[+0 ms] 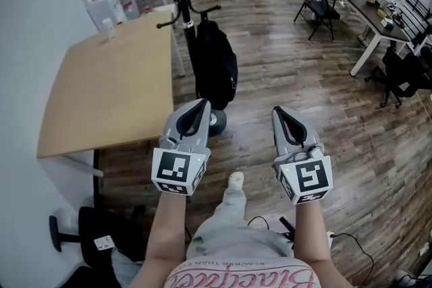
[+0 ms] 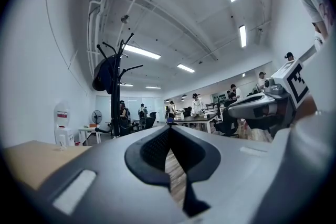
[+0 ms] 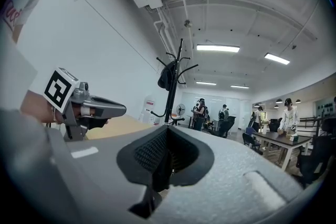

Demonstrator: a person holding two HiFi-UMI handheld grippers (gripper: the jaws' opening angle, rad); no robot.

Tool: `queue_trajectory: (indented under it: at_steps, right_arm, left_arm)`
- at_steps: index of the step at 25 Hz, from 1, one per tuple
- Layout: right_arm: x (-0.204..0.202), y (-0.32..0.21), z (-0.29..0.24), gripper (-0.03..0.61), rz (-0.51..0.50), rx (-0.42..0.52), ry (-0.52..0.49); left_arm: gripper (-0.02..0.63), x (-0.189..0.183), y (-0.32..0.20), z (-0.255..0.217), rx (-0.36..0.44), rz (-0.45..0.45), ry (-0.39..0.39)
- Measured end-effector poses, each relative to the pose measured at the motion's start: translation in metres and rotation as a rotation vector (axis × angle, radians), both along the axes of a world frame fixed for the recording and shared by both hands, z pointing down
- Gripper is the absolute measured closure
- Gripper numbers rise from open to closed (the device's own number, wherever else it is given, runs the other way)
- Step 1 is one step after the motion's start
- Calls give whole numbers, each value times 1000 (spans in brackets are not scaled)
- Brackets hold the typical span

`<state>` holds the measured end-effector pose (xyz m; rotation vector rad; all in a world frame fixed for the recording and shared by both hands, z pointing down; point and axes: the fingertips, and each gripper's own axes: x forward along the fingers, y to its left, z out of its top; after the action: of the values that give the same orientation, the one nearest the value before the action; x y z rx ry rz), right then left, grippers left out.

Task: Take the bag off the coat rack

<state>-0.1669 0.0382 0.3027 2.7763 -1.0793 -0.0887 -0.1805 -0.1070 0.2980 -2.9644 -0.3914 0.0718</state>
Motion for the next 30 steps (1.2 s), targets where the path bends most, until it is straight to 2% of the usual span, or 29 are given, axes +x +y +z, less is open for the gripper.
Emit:
queue_trajectory:
  at_steps: [4,8,18,23,30]
  right_arm:
    - [49,0,6,577,5,-15,-7]
    - [100,1,8,577,13,-13,-27]
    - [241,-39,20,577,-29,-7,-69]
    - [287,-58,17,577,-56,-4,-65]
    - [322,-87,23,575,-126,-15,-73]
  left_arm:
    - [596,55,-1,7,-28,4,-12]
    - [595,110,2,8,-23,19,-26]
    - [595,245,-41,19,-33,-61,-54]
    - [595,279,-61,19,-26,-101,-52]
    - [595,298,-86,20,-36,-171,-48]
